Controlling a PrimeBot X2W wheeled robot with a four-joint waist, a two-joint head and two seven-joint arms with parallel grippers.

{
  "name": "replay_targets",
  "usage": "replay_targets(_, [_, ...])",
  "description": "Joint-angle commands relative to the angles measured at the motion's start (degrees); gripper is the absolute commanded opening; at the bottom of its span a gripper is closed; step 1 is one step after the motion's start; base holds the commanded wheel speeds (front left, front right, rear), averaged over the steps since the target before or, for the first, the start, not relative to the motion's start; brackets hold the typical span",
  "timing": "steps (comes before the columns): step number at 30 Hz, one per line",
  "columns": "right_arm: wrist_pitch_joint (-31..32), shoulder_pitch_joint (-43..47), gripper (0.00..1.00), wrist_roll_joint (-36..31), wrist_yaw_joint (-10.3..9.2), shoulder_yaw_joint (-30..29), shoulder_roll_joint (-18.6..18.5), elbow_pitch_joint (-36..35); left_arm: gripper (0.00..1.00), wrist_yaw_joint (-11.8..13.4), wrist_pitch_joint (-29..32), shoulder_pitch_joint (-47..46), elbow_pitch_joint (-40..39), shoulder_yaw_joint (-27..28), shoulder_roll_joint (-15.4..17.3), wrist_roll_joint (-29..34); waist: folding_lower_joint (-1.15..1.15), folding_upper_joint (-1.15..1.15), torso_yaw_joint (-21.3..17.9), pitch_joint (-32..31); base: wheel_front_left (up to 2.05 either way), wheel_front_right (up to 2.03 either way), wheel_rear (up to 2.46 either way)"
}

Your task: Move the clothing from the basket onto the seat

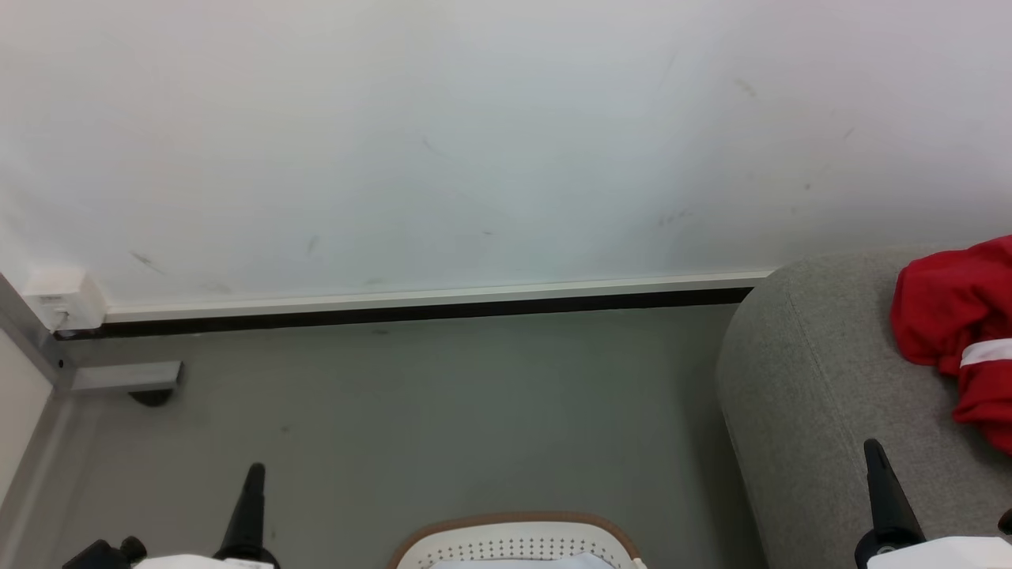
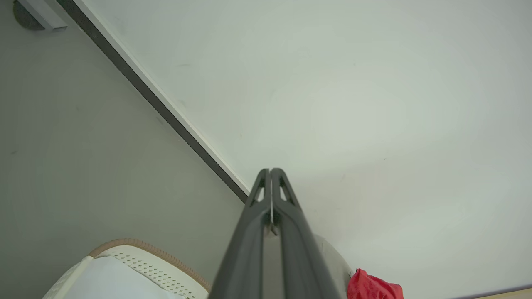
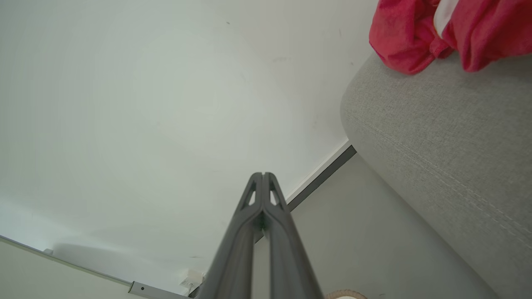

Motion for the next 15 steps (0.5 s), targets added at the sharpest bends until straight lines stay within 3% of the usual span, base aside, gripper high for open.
replay_targets(1, [0.32, -1.58, 0.00, 1.65, -0.05, -0.55, 0.07, -0.81, 0.00, -0.39, 0.38, -1.33, -0.28, 0.54, 0.20, -1.32, 0.00, 0.00, 0.01, 0.02, 0.00, 0.00, 0.00])
replay_targets(15, [2.52, -1.89, 0.00, 9.18, -0.07, -2.26, 0.30, -0.79, 0.00, -0.99, 2.62, -2.36, 0.16, 1.69, -0.39, -8.71, 0.00, 0.00, 0.05, 0.35, 0.00, 0.00, 0.00])
